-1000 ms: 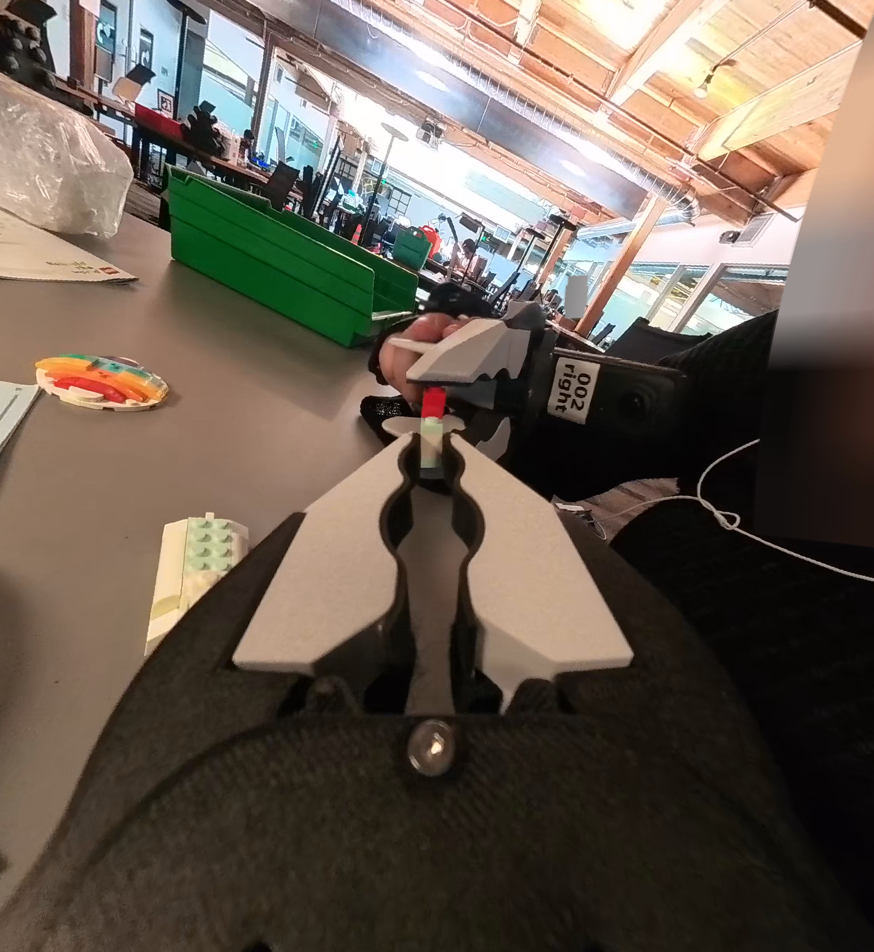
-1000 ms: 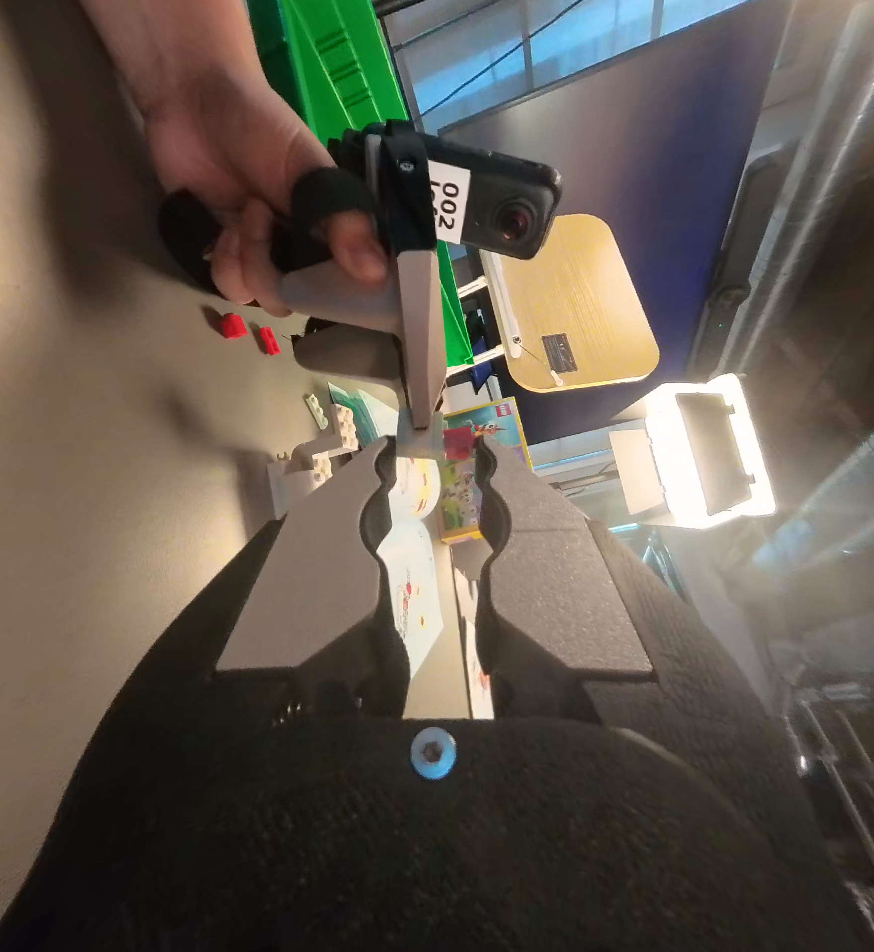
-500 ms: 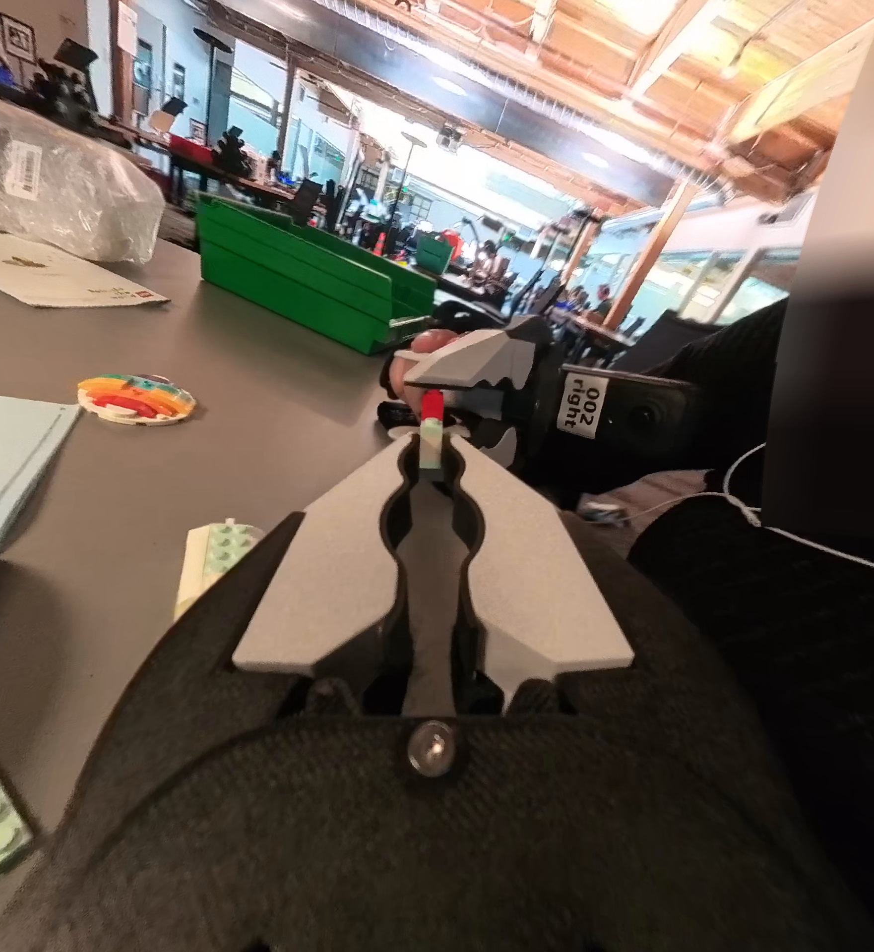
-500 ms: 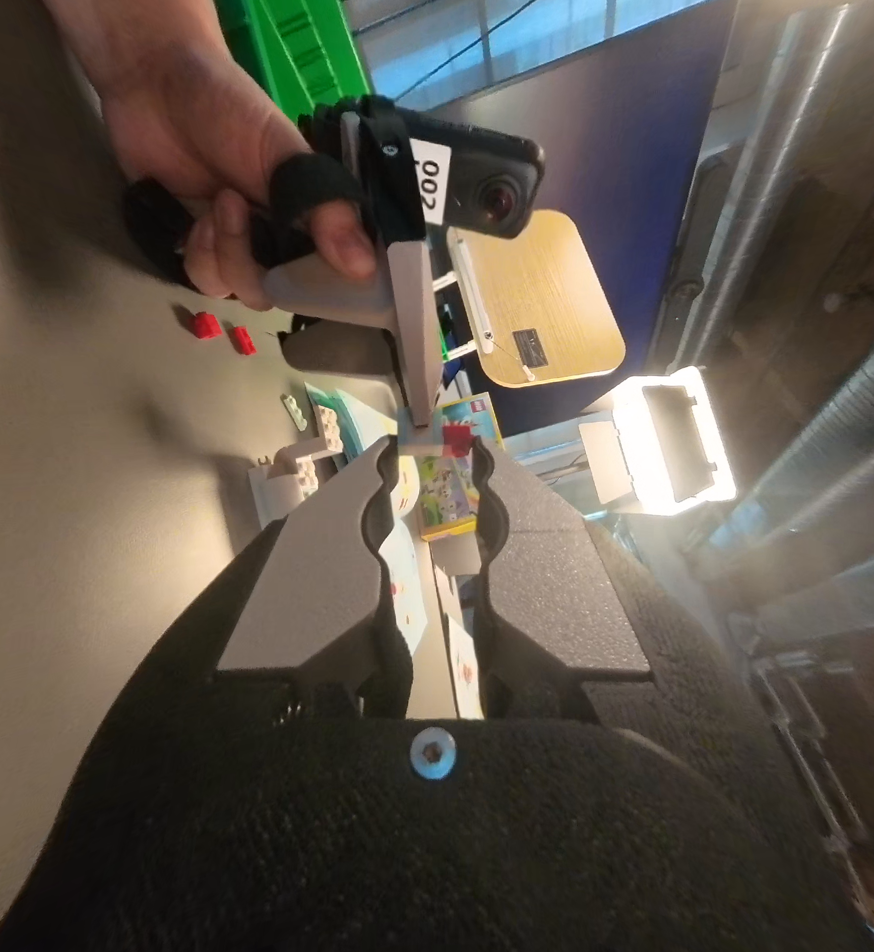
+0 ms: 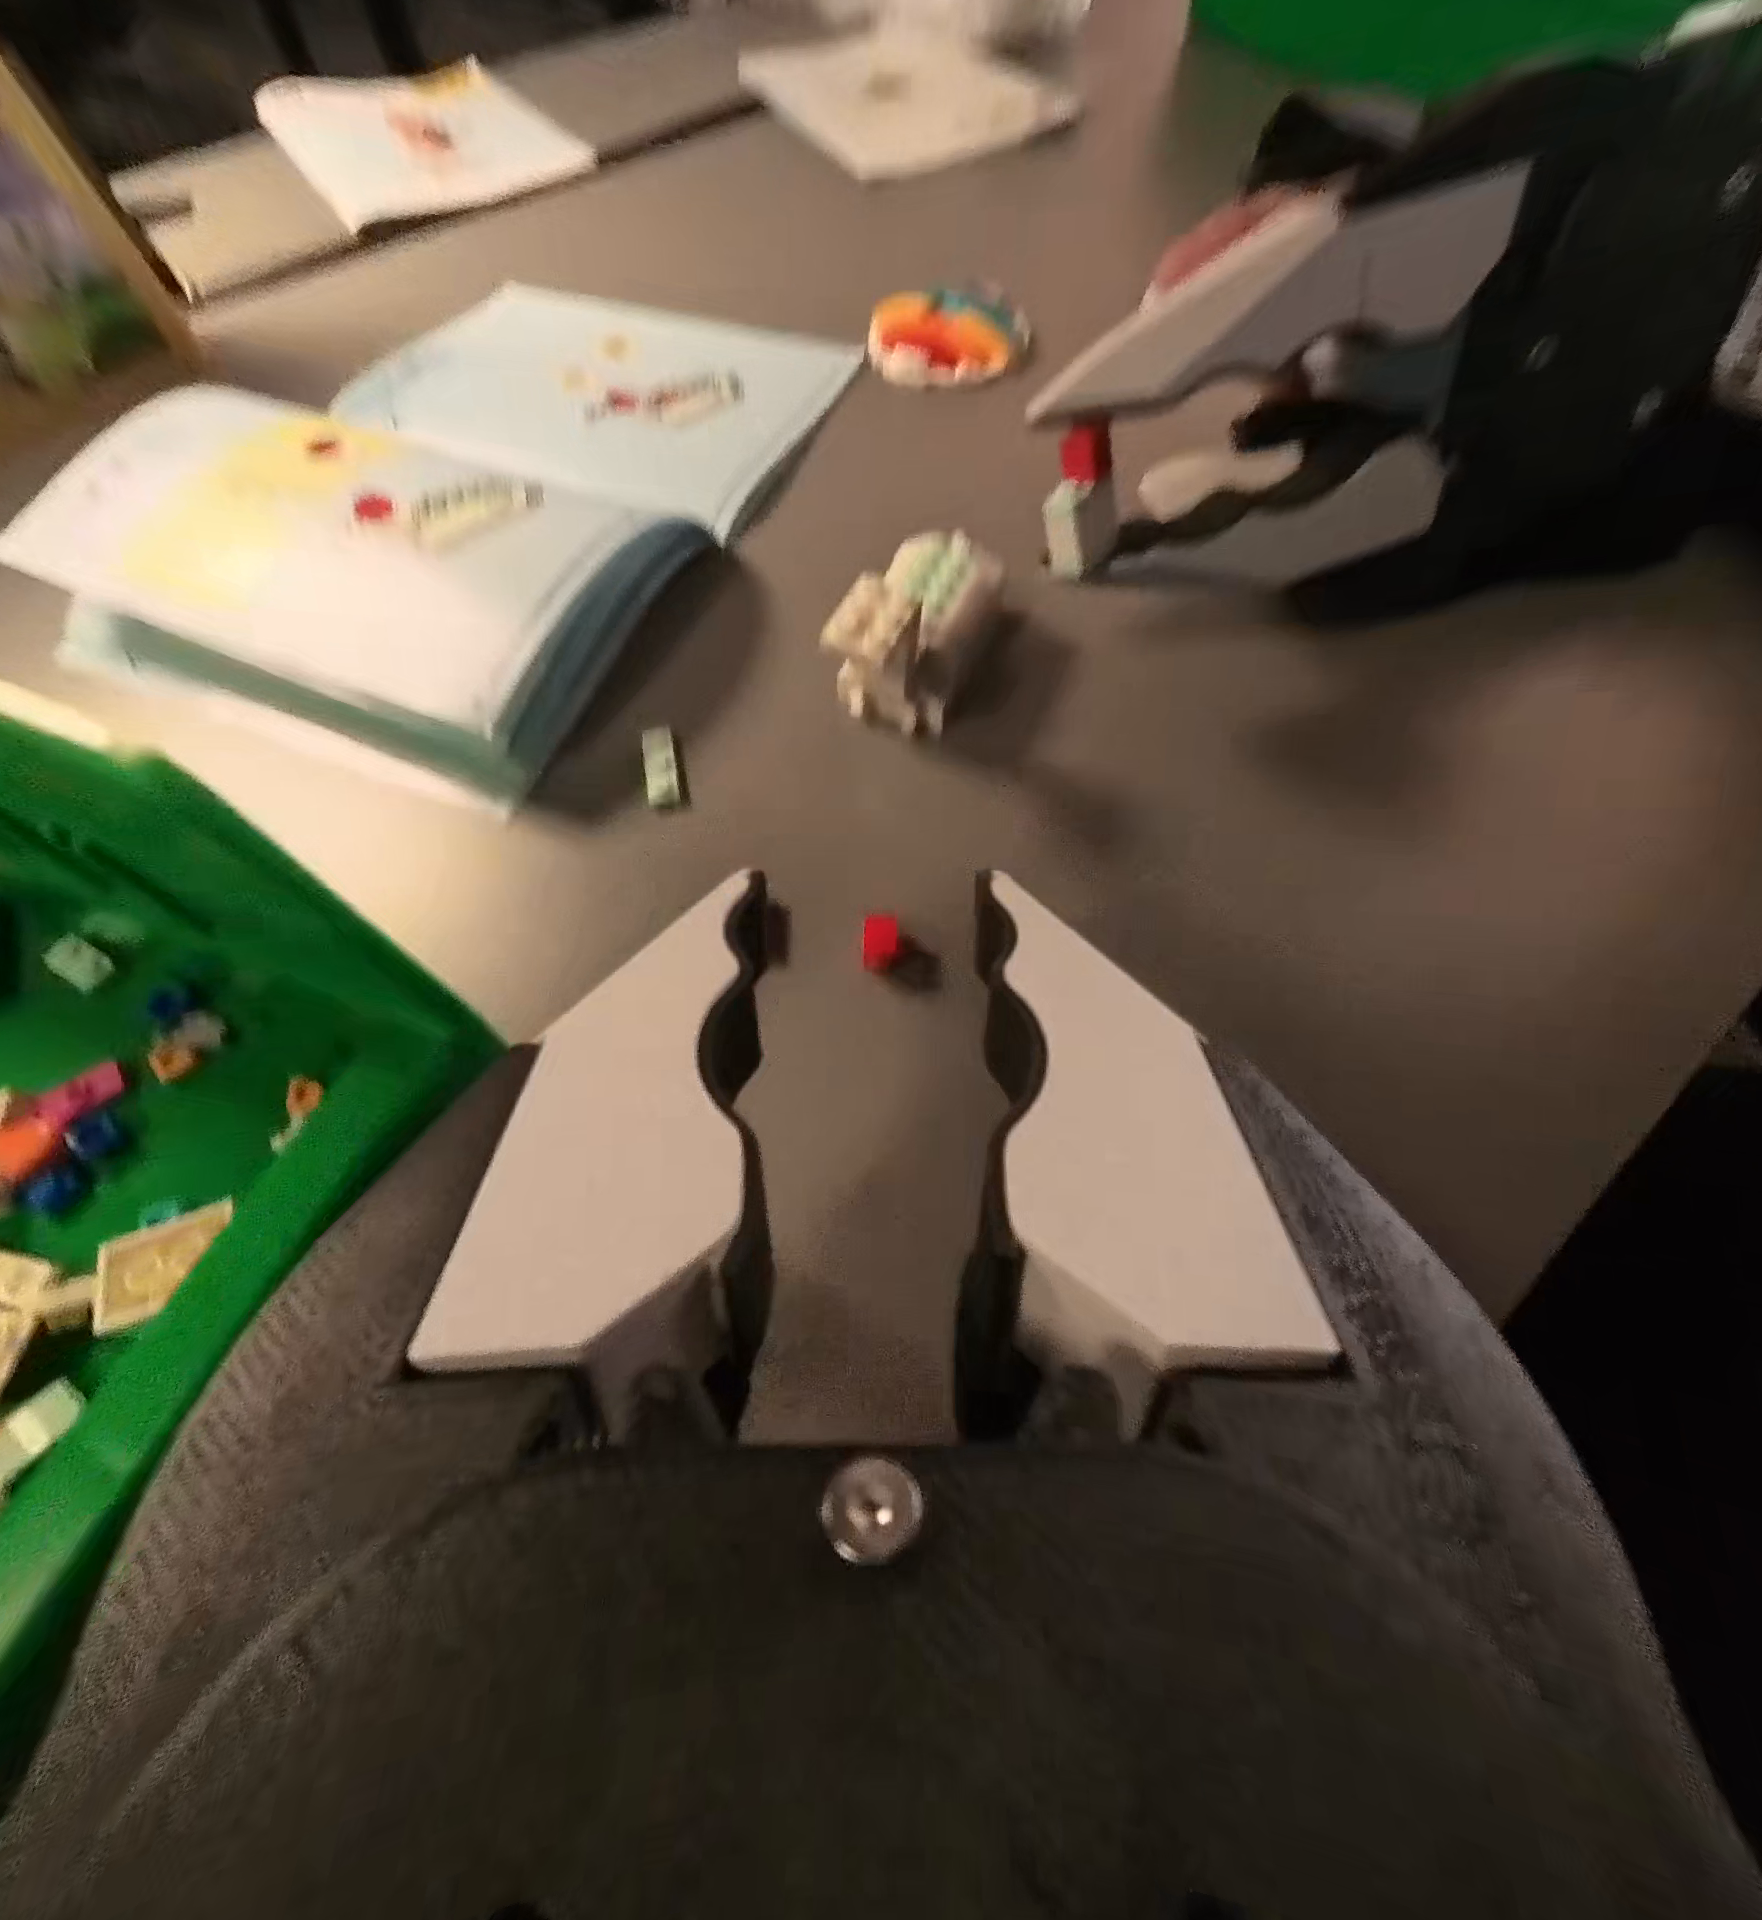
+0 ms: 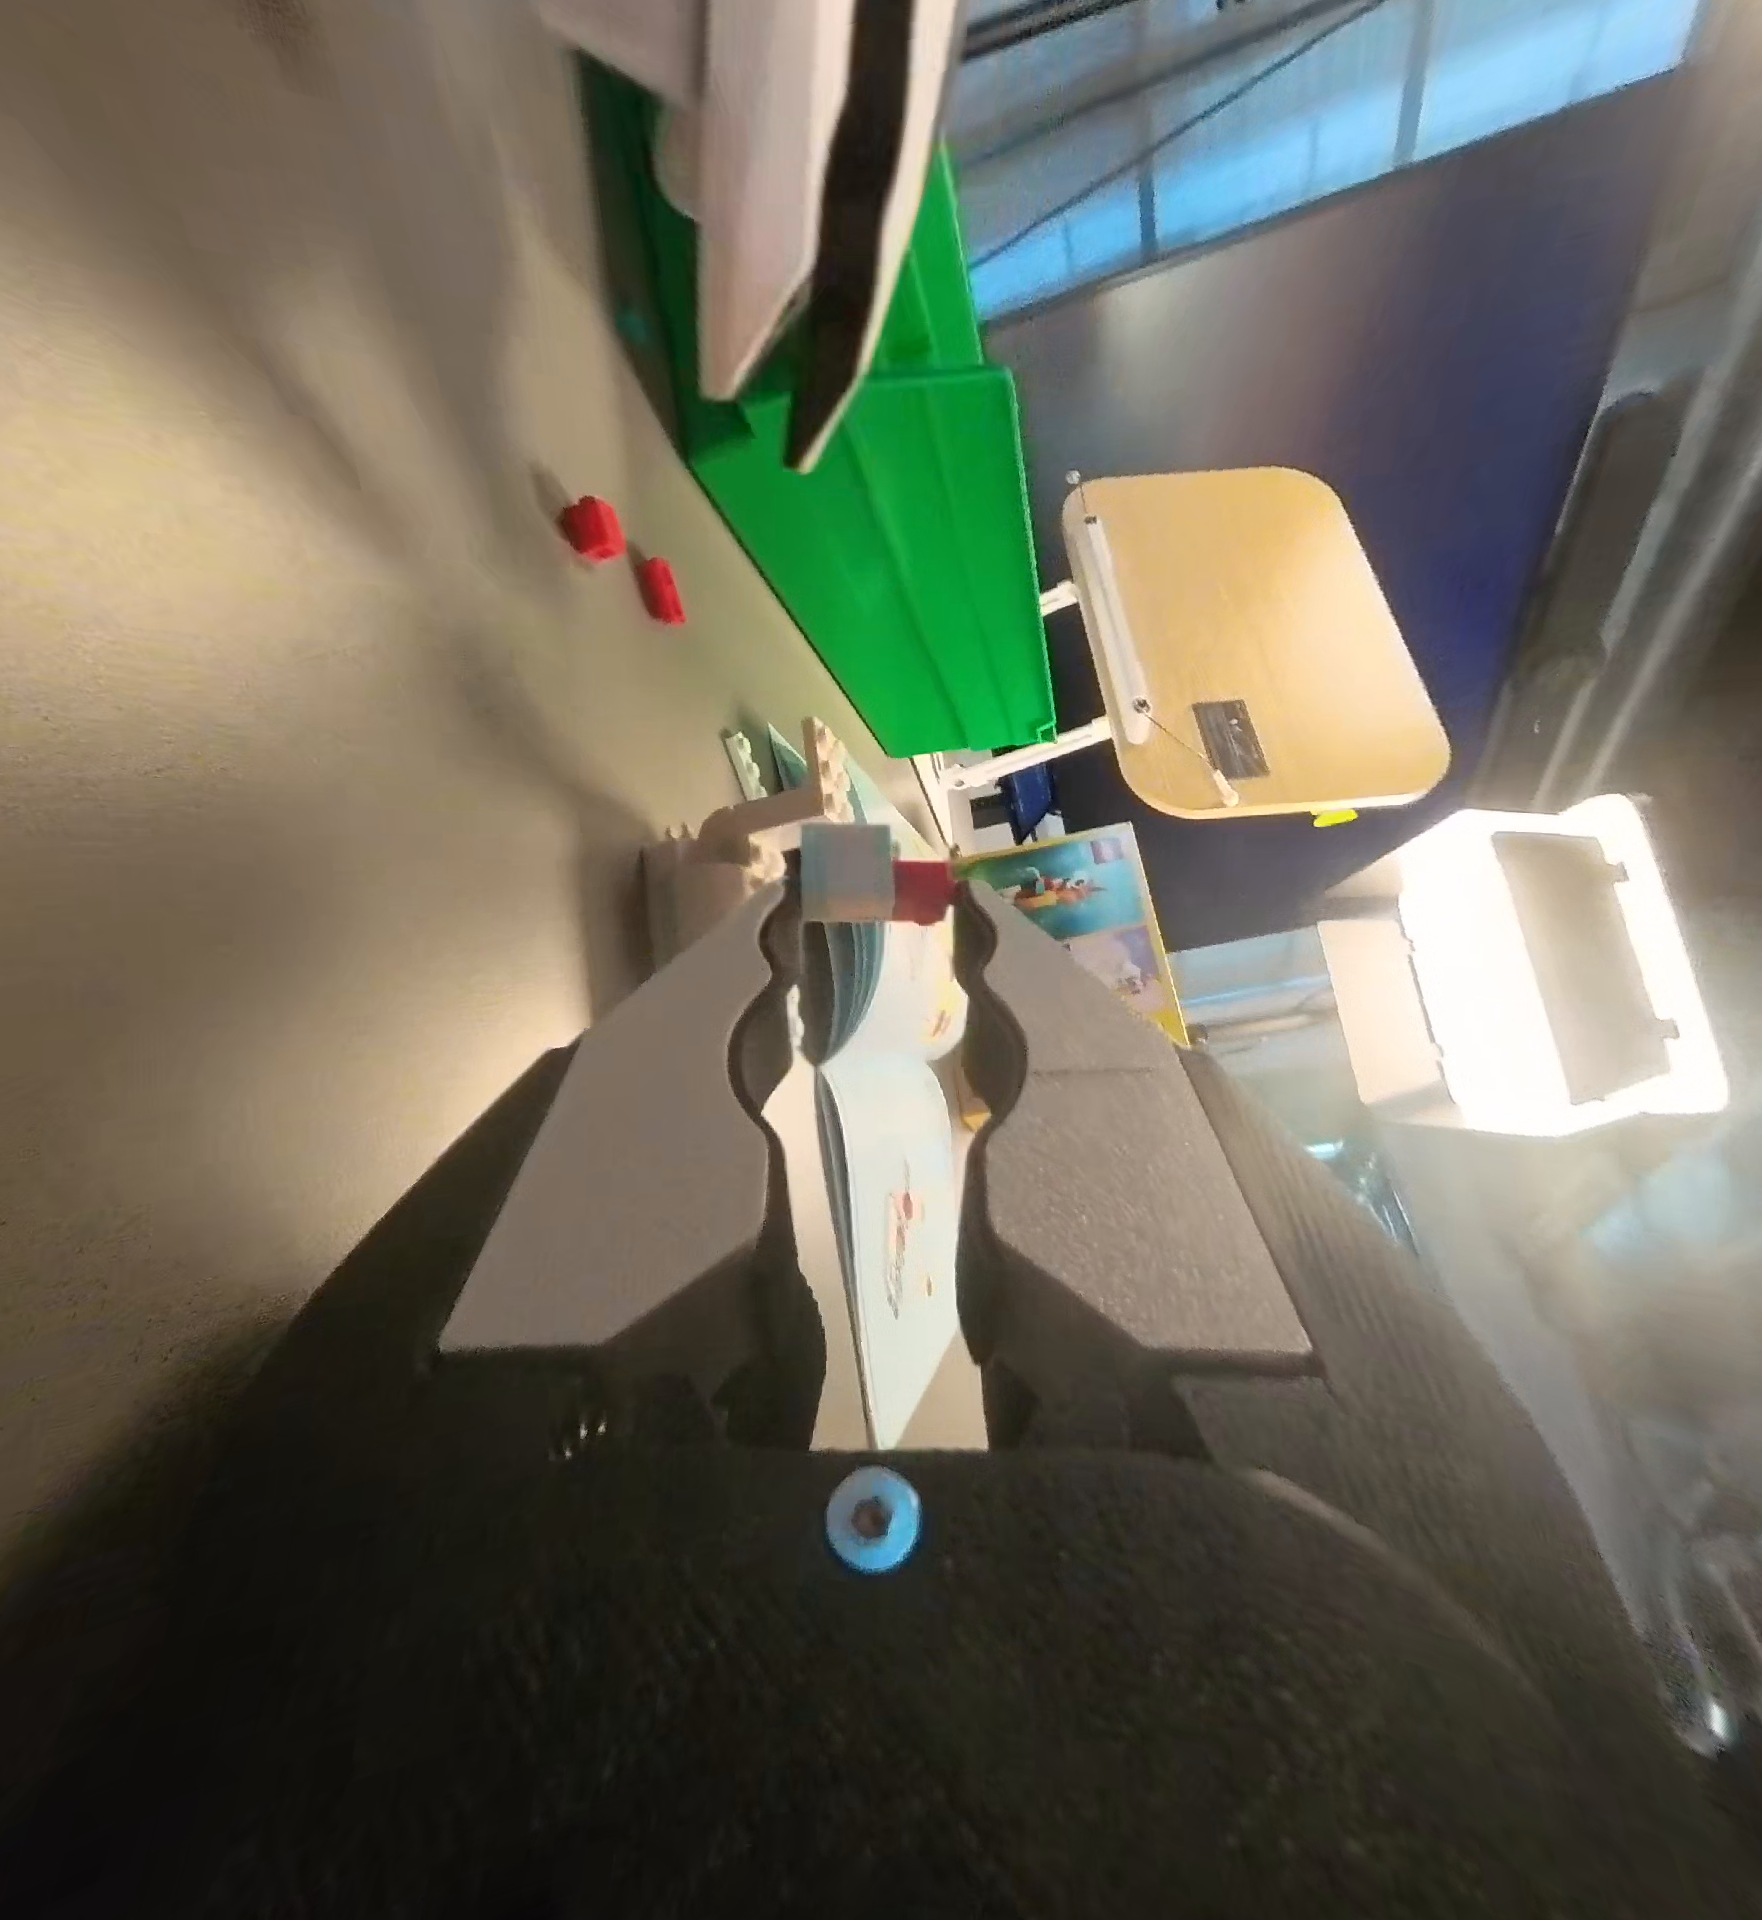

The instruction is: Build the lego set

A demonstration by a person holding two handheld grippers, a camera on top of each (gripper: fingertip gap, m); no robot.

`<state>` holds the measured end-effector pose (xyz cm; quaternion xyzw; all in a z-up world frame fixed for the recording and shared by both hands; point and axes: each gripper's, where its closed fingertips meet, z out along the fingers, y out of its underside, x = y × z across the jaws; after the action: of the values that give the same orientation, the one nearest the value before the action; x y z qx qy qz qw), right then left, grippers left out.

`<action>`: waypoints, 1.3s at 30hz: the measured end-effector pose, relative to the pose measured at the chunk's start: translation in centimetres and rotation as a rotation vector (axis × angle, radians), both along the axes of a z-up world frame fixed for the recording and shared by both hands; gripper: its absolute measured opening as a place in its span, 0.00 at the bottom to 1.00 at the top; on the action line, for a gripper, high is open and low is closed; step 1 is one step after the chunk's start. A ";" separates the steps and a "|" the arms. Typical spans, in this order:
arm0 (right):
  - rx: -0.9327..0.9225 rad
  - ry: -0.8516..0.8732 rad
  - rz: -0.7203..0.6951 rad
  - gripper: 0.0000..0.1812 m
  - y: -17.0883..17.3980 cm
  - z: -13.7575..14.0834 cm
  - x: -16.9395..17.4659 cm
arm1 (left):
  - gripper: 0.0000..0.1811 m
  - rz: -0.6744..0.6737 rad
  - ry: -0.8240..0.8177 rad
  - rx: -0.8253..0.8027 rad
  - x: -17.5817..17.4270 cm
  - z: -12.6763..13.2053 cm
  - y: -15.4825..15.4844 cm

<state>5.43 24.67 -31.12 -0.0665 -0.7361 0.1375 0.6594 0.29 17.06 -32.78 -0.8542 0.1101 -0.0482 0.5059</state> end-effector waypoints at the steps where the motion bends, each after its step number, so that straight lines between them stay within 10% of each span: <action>1: -0.001 -0.004 0.008 0.15 -0.1 0.0 0.0 | 0.20 0.012 0.010 -0.033 -0.2 -0.8 -0.2; 23: -0.042 -0.072 0.102 0.15 -1.7 -0.6 0.9 | 0.14 0.253 0.104 -0.181 -1.7 -3.1 0.8; 39: -0.105 -0.092 0.121 0.15 -1.7 -0.3 1.1 | 0.06 0.067 0.089 -0.234 0.2 -3.5 0.7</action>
<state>6.50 22.99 -31.46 -0.0627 -0.7600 0.2121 0.6112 0.52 17.78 -36.30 -0.9118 0.0976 -0.0059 0.3989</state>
